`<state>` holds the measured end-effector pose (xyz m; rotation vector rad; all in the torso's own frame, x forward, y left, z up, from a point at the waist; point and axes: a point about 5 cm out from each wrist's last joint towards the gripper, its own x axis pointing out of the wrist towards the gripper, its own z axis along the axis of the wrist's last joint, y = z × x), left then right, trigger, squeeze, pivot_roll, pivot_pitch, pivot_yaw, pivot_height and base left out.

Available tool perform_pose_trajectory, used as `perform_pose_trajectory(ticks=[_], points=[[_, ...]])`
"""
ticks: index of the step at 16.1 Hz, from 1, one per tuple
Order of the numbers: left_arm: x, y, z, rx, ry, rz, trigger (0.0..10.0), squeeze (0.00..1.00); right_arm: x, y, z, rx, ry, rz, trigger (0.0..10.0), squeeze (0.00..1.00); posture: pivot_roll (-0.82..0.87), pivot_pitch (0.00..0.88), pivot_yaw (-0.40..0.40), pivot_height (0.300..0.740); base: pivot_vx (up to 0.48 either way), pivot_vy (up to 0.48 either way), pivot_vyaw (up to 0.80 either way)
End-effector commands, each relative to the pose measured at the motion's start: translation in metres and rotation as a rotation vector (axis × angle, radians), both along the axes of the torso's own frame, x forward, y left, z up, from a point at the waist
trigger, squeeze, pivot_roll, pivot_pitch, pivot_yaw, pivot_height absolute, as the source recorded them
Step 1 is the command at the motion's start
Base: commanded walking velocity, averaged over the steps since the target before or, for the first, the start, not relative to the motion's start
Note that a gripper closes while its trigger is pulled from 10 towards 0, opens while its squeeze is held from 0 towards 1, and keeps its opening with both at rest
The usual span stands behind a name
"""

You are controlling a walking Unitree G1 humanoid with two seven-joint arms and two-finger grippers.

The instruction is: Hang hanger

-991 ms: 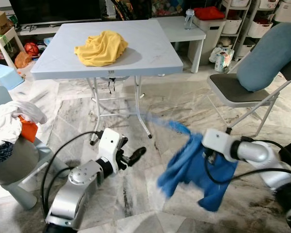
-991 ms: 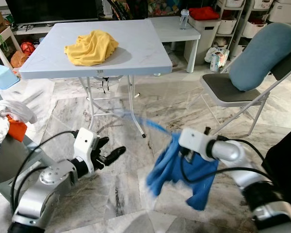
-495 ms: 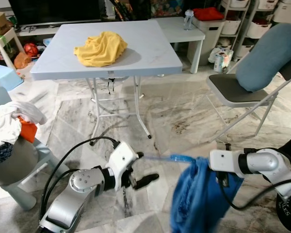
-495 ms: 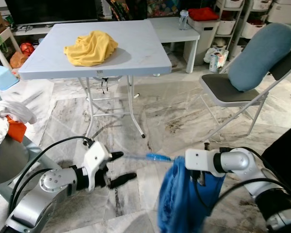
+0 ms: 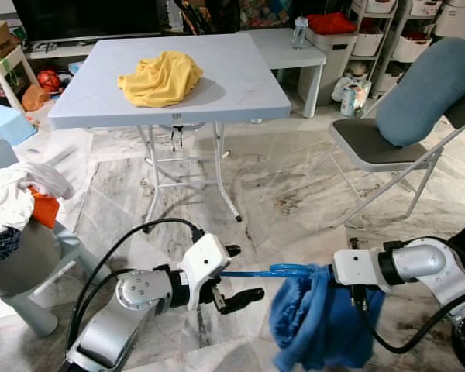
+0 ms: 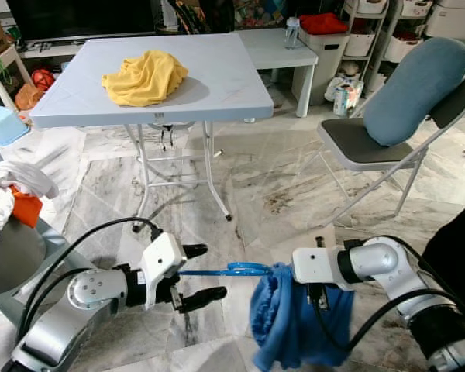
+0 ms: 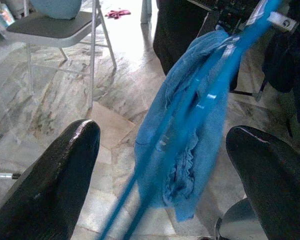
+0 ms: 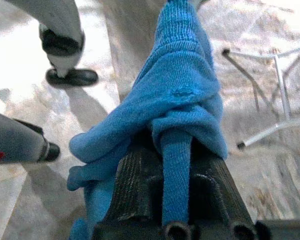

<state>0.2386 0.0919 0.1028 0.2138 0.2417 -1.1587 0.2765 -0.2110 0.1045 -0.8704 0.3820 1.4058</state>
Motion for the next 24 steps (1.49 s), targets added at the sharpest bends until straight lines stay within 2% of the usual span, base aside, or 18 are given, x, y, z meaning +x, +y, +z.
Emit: perform_pose_trajectory(ticks=[1, 3, 4, 5, 6, 7, 8, 11, 14, 15, 16, 19, 24], points=[[0.0, -0.001, -0.002, 0.014, 0.01, -0.048, 10.0, 1.0, -0.001, 0.004, 0.014, 0.055, 0.069, 0.025, 10.0, 0.0, -0.09, 0.0, 0.001, 0.74, 0.0, 0.0, 0.0], [0.001, -0.004, -0.002, 0.011, 0.007, -0.069, 10.0, 1.0, 0.004, 0.007, 0.018, 0.099, 0.14, 0.001, 10.0, 0.0, -0.09, 0.0, 0.001, 0.74, 0.0, 0.0, 0.0], [0.002, -0.004, -0.001, 0.012, -0.004, -0.072, 10.0, 1.0, 0.008, 0.009, 0.018, 0.101, 0.127, -0.009, 10.0, 0.0, -0.09, 0.0, 0.001, 0.74, 0.0, 0.0, 0.0], [0.004, -0.005, 0.002, -0.005, -0.017, -0.058, 10.0, 0.87, 0.015, 0.009, 0.015, 0.087, 0.078, -0.034, 10.0, 0.0, -0.1, 0.0, 0.001, 0.74, 0.0, 0.0, 0.0], [0.004, -0.005, 0.002, -0.005, -0.017, -0.058, 10.0, 0.87, 0.015, 0.009, 0.015, 0.087, 0.078, -0.034, 10.0, 0.0, -0.1, 0.0, 0.001, 0.74, 0.0, 0.0, 0.0], [0.006, -0.004, 0.003, -0.008, -0.032, -0.048, 10.0, 0.0, 0.019, 0.011, 0.012, 0.095, 0.066, -0.058, 10.0, 0.0, -0.09, 0.0, -0.004, 0.74, 0.0, 0.0, 0.0], [0.006, -0.003, 0.003, -0.007, -0.032, -0.048, 10.0, 0.0, 0.019, 0.012, 0.012, 0.097, 0.059, -0.058, 10.0, 0.0, -0.09, 0.0, -0.004, 0.74, 0.0, 0.0, 0.0], [0.0, 0.0, -0.002, 0.007, -0.013, -0.082, 10.0, 0.0, 0.013, 0.013, 0.017, 0.071, 0.054, 0.055, 10.0, 0.0, -0.08, 0.0, -0.007, 0.74, 0.0, 0.0, 0.0], [-0.001, 0.006, -0.003, 0.014, 0.017, -0.115, 10.0, 0.0, 0.013, 0.007, 0.02, 0.019, 0.003, 0.119, 10.0, 0.0, -0.08, 0.0, -0.006, 0.74, 0.0, 0.0, 0.0], [-0.002, 0.007, -0.003, 0.009, 0.035, -0.131, 3.7, 0.0, 0.014, 0.006, 0.02, 0.017, -0.003, 0.118, 10.0, 0.0, -0.08, 0.0, -0.006, 0.74, 0.0, 0.0, 0.0], [-0.004, 0.008, -0.003, 0.006, 0.057, -0.156, 0.0, 0.0, 0.013, 0.006, 0.019, 0.015, 0.003, 0.122, 10.0, 0.0, -0.08, 0.0, -0.004, 0.74, 0.0, 0.0, 0.0], [-0.003, 0.003, -0.001, 0.016, 0.026, -0.222, 0.0, 0.0, 0.008, 0.01, 0.011, 0.005, 0.015, 0.162, 10.0, 0.0, -0.09, 0.0, -0.004, 0.74, 0.0, 0.0, 0.0], [0.009, -0.002, 0.003, 0.072, -0.058, -0.239, 0.2, 0.0, -0.001, 0.013, -0.001, -0.032, 0.084, 0.194, 10.0, 0.0, -0.09, 0.0, -0.001, 0.74, 0.0, 0.0, 0.0]])
